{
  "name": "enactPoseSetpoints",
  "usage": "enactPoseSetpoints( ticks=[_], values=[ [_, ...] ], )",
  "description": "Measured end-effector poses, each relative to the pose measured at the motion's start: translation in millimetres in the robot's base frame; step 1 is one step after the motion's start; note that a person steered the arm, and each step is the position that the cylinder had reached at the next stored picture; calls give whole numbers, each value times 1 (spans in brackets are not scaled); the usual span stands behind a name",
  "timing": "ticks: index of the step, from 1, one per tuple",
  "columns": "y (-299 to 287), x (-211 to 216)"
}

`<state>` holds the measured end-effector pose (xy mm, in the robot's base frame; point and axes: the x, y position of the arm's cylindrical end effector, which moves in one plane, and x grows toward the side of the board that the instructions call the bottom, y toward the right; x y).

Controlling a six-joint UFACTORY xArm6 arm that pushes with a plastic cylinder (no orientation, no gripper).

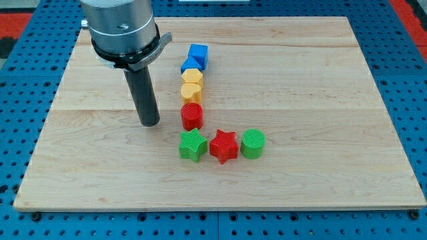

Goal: Push green star slightly

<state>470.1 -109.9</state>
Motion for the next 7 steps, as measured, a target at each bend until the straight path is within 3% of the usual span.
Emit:
enactPoseSetpoints(
  ticks=[4, 5, 7],
  values=[
    [35, 11],
    [70, 38],
    [41, 37]
  ],
)
